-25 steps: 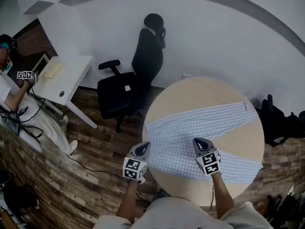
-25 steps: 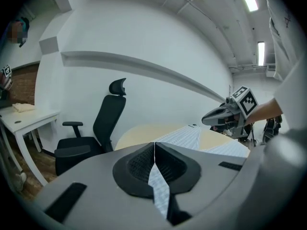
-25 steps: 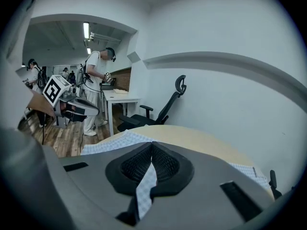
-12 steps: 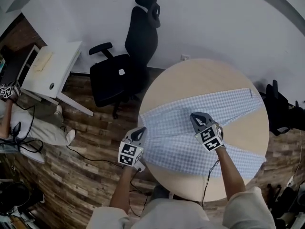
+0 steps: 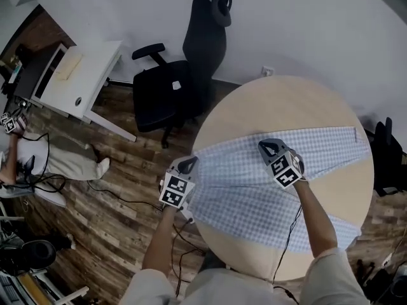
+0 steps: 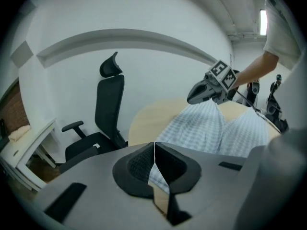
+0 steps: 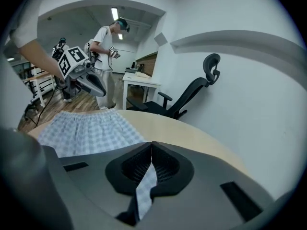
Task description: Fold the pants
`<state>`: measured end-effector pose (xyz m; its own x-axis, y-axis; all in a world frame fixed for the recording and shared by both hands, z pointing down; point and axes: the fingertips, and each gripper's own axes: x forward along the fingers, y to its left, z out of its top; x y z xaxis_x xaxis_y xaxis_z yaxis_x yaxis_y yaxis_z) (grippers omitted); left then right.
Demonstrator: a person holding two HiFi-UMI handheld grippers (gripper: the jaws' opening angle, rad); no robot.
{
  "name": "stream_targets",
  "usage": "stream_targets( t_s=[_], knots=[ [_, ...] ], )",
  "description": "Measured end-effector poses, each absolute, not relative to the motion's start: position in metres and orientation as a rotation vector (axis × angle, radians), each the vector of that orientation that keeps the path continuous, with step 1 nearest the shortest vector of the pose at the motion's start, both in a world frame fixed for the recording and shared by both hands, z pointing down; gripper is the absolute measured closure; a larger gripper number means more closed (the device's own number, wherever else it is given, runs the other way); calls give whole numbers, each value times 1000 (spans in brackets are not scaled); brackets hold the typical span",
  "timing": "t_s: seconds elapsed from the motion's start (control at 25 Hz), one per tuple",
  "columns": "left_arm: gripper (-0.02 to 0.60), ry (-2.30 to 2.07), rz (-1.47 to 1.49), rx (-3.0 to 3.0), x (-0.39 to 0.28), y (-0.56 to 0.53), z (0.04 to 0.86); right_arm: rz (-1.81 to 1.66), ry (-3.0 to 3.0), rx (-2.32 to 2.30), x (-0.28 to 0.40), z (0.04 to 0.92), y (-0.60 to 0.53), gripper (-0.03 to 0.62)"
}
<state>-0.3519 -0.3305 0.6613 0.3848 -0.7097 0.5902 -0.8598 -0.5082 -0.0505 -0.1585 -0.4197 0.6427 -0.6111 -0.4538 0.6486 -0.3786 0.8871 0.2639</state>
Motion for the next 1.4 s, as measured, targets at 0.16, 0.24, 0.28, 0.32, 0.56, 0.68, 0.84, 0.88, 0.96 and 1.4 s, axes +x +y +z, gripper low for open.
stream_targets(
  t_s=[0.16, 0.24, 0.28, 0.32, 0.56, 0.68, 0.84, 0.88, 0.96, 1.4],
  knots=[
    [549, -1266, 1216, 2439, -357, -347, 687, -274, -2202, 440, -161, 668, -442, 566],
    [548, -1196, 1370, 2469, -357, -351, 697, -356, -2139, 367, -159, 681, -446, 566],
    [549, -1169, 1429, 2479, -357, -353, 700, -399, -2103, 329, -158, 686, -447, 566],
    [549, -1142, 1485, 2488, -358, -354, 702, -447, -2065, 285, -157, 692, -448, 566],
    [549, -864, 1836, 2496, -368, -358, 722, -658, -1888, 26, -160, 715, -453, 566],
    [548, -774, 1800, 2483, -367, -364, 726, -563, -1895, -6, -159, 722, -462, 565],
    [546, -687, 1745, 2471, -366, -367, 725, -469, -1855, -95, -157, 737, -465, 502],
    [545, -669, 1726, 2470, -365, -368, 723, -448, -1845, -116, -156, 740, -465, 471],
    [504, -613, 1693, 2458, -362, -368, 723, -412, -1835, -140, -156, 744, -468, 445],
    [427, -394, 1688, 2291, -368, -372, 747, -281, -1761, -214, -134, 745, -497, 444]
  ],
)
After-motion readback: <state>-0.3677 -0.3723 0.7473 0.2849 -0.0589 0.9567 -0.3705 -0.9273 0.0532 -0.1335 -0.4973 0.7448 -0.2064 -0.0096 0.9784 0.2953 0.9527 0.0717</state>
